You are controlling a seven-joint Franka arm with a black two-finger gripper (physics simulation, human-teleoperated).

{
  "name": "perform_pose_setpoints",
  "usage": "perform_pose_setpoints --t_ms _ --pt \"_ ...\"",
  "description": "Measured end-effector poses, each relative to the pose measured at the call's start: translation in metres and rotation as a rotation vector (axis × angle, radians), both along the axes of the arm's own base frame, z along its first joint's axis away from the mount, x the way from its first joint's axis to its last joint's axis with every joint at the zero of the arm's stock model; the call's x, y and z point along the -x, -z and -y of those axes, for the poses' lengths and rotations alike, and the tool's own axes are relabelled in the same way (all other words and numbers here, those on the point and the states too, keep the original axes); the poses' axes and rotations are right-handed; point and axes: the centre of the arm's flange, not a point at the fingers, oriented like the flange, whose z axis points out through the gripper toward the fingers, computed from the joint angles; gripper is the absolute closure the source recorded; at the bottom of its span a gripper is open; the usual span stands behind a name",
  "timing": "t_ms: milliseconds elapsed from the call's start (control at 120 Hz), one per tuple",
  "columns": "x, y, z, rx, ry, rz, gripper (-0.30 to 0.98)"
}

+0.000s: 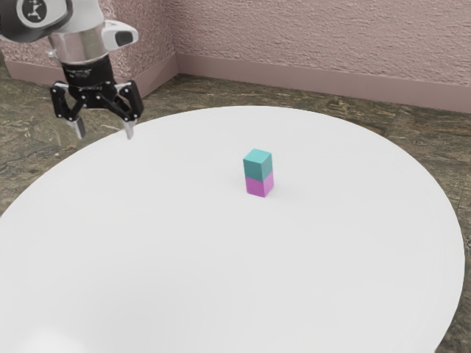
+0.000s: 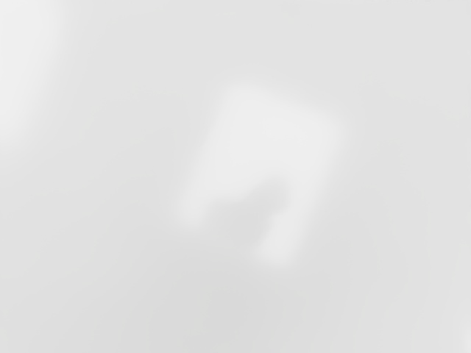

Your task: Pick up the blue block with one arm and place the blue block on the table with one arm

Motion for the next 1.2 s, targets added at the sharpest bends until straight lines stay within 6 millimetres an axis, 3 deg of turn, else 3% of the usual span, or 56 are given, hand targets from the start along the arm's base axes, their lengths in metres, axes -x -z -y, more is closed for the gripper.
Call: perform_pose_setpoints --t_ms 100,217,267,350,408,458,592,667,792,858,1033,1125,1200 --pt "-0.005 0.006 0.0 0.001 0.035 0.007 0.0" --pt "-0.043 0.054 0.0 -0.016 0.048 -0.067 0.0" --pt "-0.066 0.089 0.002 -0.025 0.046 -0.123 0.0" --pt "-0.108 0.126 0.006 -0.036 0.045 -0.141 0.0" --pt "-0.145 0.163 0.004 -0.054 0.051 -0.125 0.0" --pt "-0.182 0.181 0.002 -0.063 0.06 -0.077 0.0" --pt "-0.257 0.231 0.017 -0.068 0.136 0.056 0.0" --pt "-0.283 0.258 0.014 -0.064 0.167 0.118 0.0" --pt "-0.304 0.291 -0.014 -0.07 0.18 0.199 0.0" --pt "-0.317 0.296 -0.018 -0.073 0.2 0.263 0.0" --pt "-0.34 0.293 0.007 -0.054 0.275 0.403 0.0" --pt "-0.346 0.297 0.018 -0.044 0.305 0.451 0.0" --pt "-0.348 0.299 0.014 -0.045 0.314 0.474 0.0"
